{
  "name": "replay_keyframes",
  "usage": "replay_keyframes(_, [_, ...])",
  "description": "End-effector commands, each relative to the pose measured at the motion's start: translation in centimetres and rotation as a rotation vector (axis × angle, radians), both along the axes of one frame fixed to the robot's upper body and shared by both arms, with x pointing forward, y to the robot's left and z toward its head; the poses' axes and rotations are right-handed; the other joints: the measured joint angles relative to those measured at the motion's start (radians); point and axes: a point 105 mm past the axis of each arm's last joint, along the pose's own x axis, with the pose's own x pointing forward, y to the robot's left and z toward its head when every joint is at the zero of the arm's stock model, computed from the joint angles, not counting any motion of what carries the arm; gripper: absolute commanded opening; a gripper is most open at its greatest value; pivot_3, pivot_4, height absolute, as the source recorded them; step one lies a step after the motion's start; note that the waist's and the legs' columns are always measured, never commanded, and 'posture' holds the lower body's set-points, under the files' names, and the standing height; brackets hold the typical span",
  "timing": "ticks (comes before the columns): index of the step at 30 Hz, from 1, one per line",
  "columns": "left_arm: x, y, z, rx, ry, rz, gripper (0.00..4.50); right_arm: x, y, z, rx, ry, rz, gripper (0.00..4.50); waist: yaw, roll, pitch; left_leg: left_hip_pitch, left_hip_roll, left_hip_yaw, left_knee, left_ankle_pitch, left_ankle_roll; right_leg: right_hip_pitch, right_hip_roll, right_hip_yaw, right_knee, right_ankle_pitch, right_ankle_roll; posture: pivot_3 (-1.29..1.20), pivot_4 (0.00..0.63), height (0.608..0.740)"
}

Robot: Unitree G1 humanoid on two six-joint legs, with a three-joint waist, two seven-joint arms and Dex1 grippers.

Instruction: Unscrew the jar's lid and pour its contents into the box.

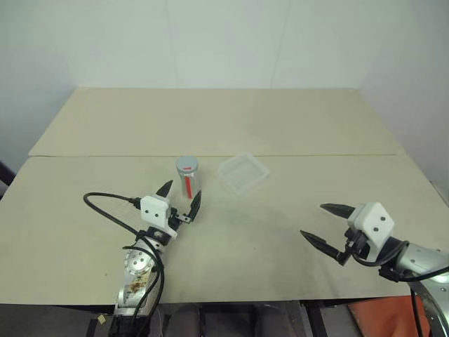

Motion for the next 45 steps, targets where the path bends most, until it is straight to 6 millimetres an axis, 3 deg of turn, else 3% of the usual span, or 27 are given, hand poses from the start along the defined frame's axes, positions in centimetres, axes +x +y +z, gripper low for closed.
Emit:
replay_keyframes(1, [0.5, -0.1, 1.2, -0.001, -0.06, 0.029, 4.5, 0.2, 0.3, 1.1, -0.003, -0.045, 0.012, 4.48, 0.001, 0.0, 0.0, 0.0, 0.0, 0.0, 0.0, 0.0, 0.0, 0.0, 0.0, 0.0, 0.0, 0.0, 0.0, 0.0, 0.15, 0.74])
replay_keyframes(20, [2.9, -1.6, 2.5, -0.018, -0.116, 0.051, 4.5, 0.1, 0.3, 1.3, -0.008, -0.053, 0.001, 4.48, 0.002, 0.0, 0.0, -0.003, 0.0, -0.001, 0.006, -0.001, 0.002, 0.0, 0.0, -0.001, 0.001, 0.001, 0.002, 0.0, 0.15, 0.74])
replay_keyframes(45, [4.8, -1.0, 2.1, -0.002, -0.098, 0.163, 4.5, -0.3, 0.0, 1.2, -0.016, -0.049, -0.02, 4.48, 0.002, -0.001, 0.0, -0.003, 0.0, -0.001, 0.006, -0.001, 0.002, 0.0, 0.0, -0.001, 0.001, 0.001, 0.002, 0.0, 0.15, 0.74])
